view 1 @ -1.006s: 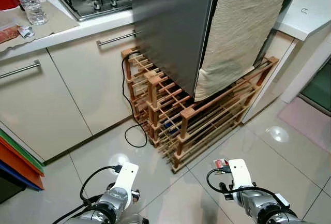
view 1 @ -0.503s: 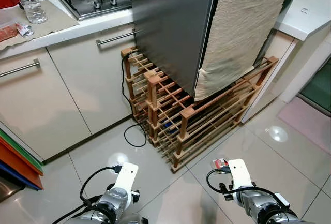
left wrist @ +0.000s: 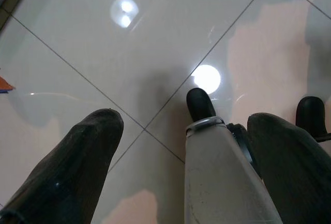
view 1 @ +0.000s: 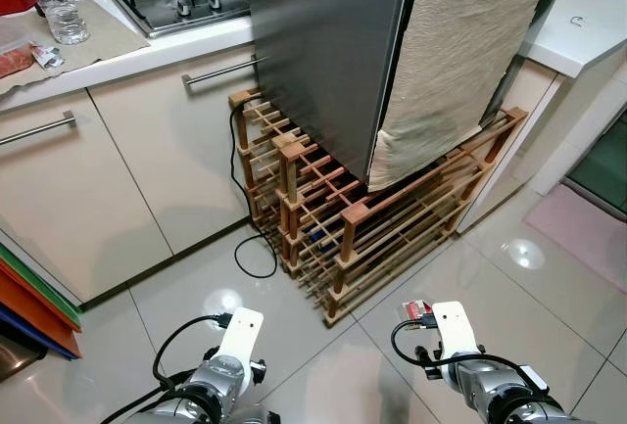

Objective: Restocking fridge

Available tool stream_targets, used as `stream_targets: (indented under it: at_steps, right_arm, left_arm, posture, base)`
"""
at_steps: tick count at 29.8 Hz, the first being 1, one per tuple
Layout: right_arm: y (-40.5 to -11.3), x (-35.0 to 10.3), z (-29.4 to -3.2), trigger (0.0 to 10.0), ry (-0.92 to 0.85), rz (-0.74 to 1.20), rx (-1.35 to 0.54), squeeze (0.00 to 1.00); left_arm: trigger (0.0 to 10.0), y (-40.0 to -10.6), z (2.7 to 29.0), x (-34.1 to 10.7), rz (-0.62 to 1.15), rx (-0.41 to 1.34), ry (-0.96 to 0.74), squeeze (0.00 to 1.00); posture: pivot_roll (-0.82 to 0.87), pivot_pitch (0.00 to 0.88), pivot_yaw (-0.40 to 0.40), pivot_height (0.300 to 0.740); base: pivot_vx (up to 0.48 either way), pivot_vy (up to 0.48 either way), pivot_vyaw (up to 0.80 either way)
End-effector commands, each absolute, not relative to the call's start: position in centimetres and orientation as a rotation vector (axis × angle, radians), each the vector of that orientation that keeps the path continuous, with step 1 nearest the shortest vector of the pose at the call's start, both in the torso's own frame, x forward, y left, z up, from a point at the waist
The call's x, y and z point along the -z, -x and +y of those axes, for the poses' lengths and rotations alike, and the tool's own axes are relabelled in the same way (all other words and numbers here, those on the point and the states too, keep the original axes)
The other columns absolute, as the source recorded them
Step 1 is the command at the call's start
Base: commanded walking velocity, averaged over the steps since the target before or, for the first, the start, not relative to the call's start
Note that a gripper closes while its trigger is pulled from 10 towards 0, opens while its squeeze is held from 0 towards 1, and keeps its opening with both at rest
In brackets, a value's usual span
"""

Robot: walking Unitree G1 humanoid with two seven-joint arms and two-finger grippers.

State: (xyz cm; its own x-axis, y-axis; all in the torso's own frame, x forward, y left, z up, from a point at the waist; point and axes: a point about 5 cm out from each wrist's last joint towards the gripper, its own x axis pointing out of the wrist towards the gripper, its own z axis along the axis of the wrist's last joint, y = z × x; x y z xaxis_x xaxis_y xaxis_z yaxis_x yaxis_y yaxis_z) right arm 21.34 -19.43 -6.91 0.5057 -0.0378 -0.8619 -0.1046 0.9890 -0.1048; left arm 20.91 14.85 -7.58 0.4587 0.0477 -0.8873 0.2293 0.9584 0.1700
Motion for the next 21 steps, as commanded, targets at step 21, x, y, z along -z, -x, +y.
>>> stream_targets:
  at_steps: [21]
  right_arm:
    - [-21.65,6.69,-19.77,10.0,0.152,1.039,-0.027,0.00]
  left_arm:
    - [10.0,-21.46,14.35,7.28,1.062,0.123,-0.273,0.00]
  posture:
    - [0.09,0.003,-0.016,0.740]
  base:
    - [0.000,0.000,0.00]
